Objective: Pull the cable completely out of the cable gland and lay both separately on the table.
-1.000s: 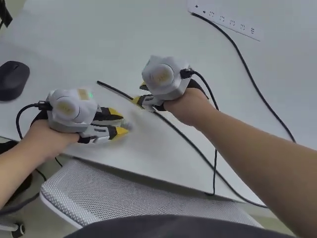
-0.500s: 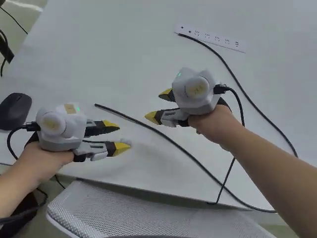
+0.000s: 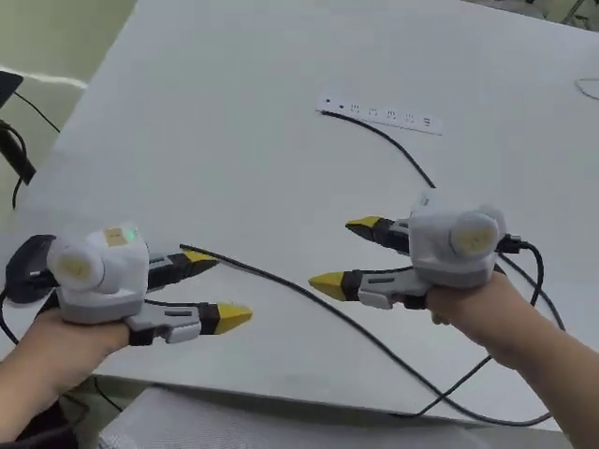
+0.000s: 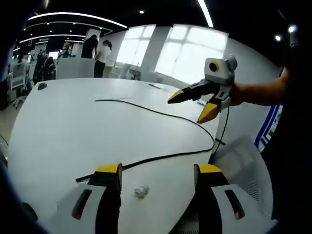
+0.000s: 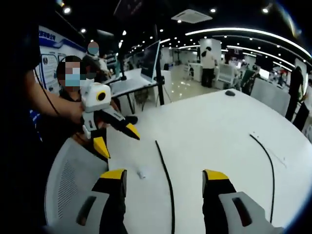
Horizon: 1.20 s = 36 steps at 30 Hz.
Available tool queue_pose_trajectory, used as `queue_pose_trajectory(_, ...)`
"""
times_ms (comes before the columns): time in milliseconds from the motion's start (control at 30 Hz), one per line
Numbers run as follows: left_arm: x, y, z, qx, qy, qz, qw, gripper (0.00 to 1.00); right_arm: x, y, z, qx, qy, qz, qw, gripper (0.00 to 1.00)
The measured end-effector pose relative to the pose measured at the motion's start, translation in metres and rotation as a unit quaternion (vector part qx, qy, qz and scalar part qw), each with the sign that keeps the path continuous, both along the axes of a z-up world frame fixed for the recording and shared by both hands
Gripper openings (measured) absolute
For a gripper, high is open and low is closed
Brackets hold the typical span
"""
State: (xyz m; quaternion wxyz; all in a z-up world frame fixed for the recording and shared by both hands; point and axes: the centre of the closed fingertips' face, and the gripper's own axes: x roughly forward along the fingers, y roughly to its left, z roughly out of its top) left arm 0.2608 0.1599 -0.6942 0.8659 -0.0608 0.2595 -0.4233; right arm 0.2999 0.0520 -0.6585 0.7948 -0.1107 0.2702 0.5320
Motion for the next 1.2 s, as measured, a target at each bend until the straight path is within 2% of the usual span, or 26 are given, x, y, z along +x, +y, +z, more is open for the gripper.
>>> queue_pose_trajectory(67,-0.001,0.002,0.01,-0.007,-0.006,0.007,0.9999,0.65,-0.008,-0.01,0.003,0.008,0.001,-0.007,0.9999,0.66)
queue_pose_trajectory(200,-0.002,0.006,0.022,-0.003,-0.018,0.011,0.9998,0.68,-0.021,-0.032,0.004,0.01,-0.001,-0.024,0.9997,0.7)
queue_pose_trajectory(367,-0.003,0.008,0.031,0.007,-0.034,0.012,0.9993,0.76,-0.03,-0.053,0.006,0.034,0.006,-0.061,0.9976,0.76)
queue_pose_trajectory(500,-0.008,0.01,0.031,0.017,-0.04,0.008,0.999,0.81,-0.04,-0.068,0.006,0.051,0.008,-0.082,0.9953,0.82)
queue_pose_trajectory(667,-0.017,0.011,0.033,0.019,-0.033,0.002,0.9993,0.87,-0.05,-0.084,0.0,0.055,0.011,-0.1,0.9934,0.87)
queue_pose_trajectory(800,-0.023,0.015,0.029,0.025,-0.023,0.004,0.9994,0.92,-0.057,-0.1,-0.014,0.036,0.011,-0.109,0.9934,0.9)
queue_pose_trajectory(833,-0.025,0.016,0.027,0.025,-0.017,0.004,0.9995,0.92,-0.06,-0.104,-0.019,0.024,0.015,-0.108,0.9938,0.91)
queue_pose_trajectory(933,-0.029,0.017,0.021,0.032,-0.004,-0.001,0.9995,0.96,-0.065,-0.11,-0.025,0.019,0.018,-0.111,0.9935,0.95)
queue_pose_trajectory(1067,-0.031,0.024,0.014,0.048,0.003,-0.001,0.9988,0.96,-0.069,-0.116,-0.03,0.015,0.025,-0.119,0.9925,0.97)
queue_pose_trajectory(1100,-0.029,0.026,0.015,0.045,0.0,0.003,0.999,0.96,-0.069,-0.117,-0.031,0.015,0.027,-0.12,0.9923,0.98)
queue_pose_trajectory(1200,-0.028,0.027,0.017,0.038,0.008,0.011,0.9992,0.97,-0.07,-0.118,-0.031,0.011,0.029,-0.117,0.9927,0.99)
